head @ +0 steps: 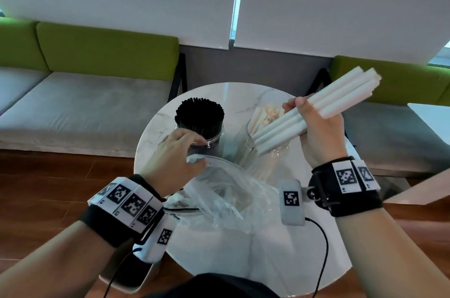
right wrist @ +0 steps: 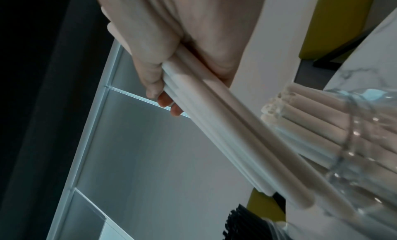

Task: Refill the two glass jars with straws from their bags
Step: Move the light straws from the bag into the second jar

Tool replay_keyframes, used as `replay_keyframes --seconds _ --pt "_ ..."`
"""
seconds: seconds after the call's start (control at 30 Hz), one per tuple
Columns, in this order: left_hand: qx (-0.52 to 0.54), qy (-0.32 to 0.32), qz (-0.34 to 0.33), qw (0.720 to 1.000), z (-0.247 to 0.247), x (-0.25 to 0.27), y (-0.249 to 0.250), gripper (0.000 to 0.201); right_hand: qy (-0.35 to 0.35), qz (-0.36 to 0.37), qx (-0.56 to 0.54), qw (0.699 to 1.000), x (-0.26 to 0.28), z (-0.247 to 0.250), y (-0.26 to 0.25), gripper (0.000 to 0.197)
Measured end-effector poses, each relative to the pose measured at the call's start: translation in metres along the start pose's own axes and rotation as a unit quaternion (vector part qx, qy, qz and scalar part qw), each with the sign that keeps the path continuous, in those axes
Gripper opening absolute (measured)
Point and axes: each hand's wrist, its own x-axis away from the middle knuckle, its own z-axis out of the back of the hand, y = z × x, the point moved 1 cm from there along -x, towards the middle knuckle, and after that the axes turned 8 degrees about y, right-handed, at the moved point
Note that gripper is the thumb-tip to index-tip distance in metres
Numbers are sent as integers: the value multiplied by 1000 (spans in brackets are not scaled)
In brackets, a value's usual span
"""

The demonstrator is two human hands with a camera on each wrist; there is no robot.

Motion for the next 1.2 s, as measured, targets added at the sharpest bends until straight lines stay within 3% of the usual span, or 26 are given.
replay_keyframes --seconds 0.07,0.17,0.27,0.37,0.53,0.6,0.63,0.7,0.73,0.77,0.8,0.87,0.93,1.0,1.1,1.2 --pt "48 3 -14 999 -5 -9 21 46 -1 9 4 1000 -13 -1 -1 31" --pt "153 -58 11 987 -30 -29 48 74 3 9 10 1000 -29 -3 0 31" --pt "140 -103 48 984 -62 -53 67 101 -12 8 35 999 -42 -2 7 32" --pt "105 -107 66 987 -90 -74 77 124 -38 -6 60 997 -51 -2 18 26" --pt "154 -129 104 974 -117 -94 73 142 -48 -21 125 991 -59 -6 37 9" --pt "154 -144 128 969 -121 -97 74 142 -44 -36 184 981 -64 -4 52 11" --pt "159 -150 135 967 -120 -97 77 138 -45 -35 224 973 -65 -4 61 27" --pt "205 -111 152 961 -125 -100 79 113 -58 4 338 939 -69 0 72 58" --pt "176 -132 131 967 -128 -104 79 101 -73 33 399 913 -70 1 72 62" --pt "145 -140 114 973 -129 -103 76 100 -83 51 445 890 -69 3 69 66" --pt "178 -145 144 963 -127 -102 75 109 -88 53 464 880 -68 7 66 77" --pt "150 -165 118 968 -126 -107 72 117 -78 31 426 901 -64 22 65 103" --pt "180 -171 124 961 -128 -111 67 104 -84 -10 371 925 -62 41 75 118" --pt "220 -168 146 950 -130 -116 62 94 -118 -53 367 921 -62 56 94 130" --pt "239 -190 159 939 -130 -116 64 90 -167 -94 368 910 -68 64 118 126" --pt "275 -192 166 927 -130 -120 65 93 -194 -98 316 924 -75 58 121 102"
